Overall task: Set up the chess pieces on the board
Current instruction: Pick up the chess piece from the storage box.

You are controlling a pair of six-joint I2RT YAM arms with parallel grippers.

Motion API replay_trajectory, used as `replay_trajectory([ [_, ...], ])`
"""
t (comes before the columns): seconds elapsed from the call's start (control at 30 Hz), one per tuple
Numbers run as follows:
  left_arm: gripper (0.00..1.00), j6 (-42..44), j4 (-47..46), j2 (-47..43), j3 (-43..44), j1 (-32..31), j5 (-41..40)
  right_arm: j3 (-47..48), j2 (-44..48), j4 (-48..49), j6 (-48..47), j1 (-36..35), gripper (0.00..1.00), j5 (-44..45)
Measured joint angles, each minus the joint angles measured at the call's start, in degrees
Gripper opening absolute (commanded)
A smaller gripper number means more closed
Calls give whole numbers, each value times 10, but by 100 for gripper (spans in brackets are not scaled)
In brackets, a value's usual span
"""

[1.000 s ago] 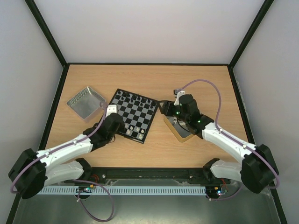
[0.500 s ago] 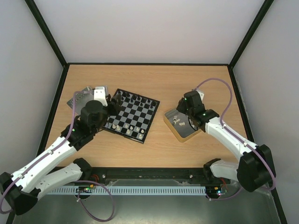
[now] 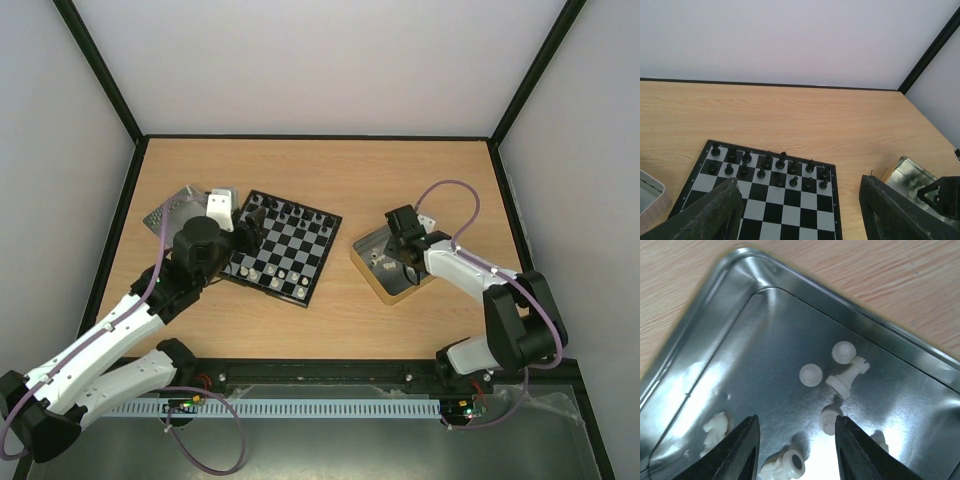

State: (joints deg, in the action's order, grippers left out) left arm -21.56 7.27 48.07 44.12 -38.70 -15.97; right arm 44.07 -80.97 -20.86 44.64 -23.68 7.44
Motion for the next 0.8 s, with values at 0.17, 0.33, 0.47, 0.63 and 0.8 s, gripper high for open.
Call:
replay_trajectory([
  [0.17, 73, 9, 0, -1, -2, 1, 1, -6, -19, -1, 6, 5, 31, 14],
  [0.33, 75, 13, -2, -1, -6, 1, 1, -15, -38, 1, 6, 10, 23, 14],
  [0.47, 77, 15, -3, -1, -10, 1, 1, -15, -53, 6, 3, 12, 15, 14],
  [0.63, 79, 16, -3, -6, -11, 1, -1, -15, -67, 14, -5, 14, 5, 17],
  [0.8, 83, 16, -3, -12, -11, 2, -2, -14, -67, 19, -11, 15, 2, 22],
])
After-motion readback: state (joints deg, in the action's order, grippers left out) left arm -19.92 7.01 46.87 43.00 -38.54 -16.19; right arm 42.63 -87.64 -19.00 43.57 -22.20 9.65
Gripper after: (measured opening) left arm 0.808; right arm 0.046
